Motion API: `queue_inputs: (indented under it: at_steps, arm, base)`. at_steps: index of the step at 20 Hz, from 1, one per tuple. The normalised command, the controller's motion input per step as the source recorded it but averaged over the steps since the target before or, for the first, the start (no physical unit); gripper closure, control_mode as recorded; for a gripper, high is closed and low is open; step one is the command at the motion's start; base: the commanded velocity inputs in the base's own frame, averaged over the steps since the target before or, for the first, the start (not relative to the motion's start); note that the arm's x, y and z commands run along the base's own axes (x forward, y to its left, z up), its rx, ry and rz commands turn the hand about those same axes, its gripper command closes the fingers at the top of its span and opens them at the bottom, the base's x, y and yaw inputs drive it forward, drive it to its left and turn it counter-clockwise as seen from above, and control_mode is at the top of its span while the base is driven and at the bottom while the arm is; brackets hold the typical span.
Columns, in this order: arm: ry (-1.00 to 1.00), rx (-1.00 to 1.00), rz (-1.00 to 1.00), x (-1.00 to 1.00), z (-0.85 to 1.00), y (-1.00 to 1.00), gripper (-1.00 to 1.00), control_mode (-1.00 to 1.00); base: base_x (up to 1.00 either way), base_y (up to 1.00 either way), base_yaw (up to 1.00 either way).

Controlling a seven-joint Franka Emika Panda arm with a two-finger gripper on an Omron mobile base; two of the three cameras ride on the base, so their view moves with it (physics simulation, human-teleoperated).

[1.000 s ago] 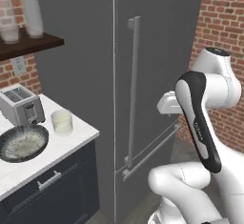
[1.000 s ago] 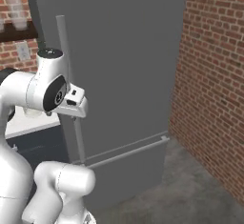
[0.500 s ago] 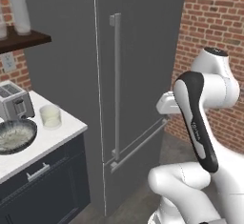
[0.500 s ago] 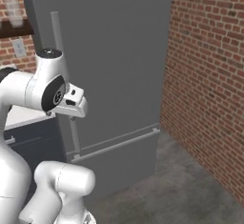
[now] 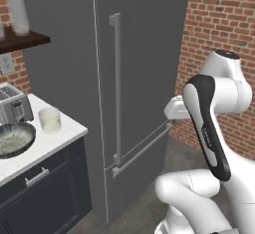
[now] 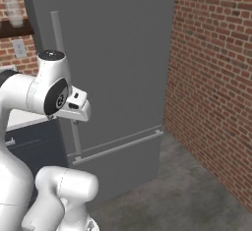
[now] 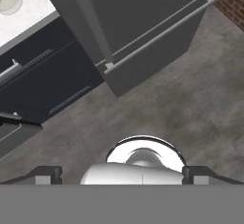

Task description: Grab a lemon wedge from the fridge and one ice cube from the ice bowl, and put them in the glass of lemonade.

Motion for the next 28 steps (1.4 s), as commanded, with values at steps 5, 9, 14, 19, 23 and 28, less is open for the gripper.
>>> queue_inputs:
  at_steps: [5, 9, 14, 19, 23, 28]
  arm:
    - [-0.29, -0.02, 0.15, -0.05, 0.49, 0.0, -1.0, -1.0]
    - [-0.4, -0.11, 0.3, 0.15, 1.0, 0.0, -1.0, -1.0]
    - [-0.11, -0.03, 0.32, 0.69, 0.26, -0.14, -1.0, -1.0]
    - [-0.23, 0.0, 0.02, 0.88, -0.71, 0.14, -1.0, -1.0]
    - [-0.21, 0.0, 0.03, 0.41, -0.26, 0.78, -1.0, -1.0]
    - [-0.09, -0.03, -0.01, 0.17, 0.04, 0.82, -1.0, -1.0]
  base:
    - [-0.02, 0.0, 0.01]
    - [0.0, 0.0, 0.0]
    - [0.0, 0.0, 0.0]
    - [0.0, 0.0, 0.0]
    - [0.0, 0.0, 0.0]
    - [0.0, 0.0, 0.0]
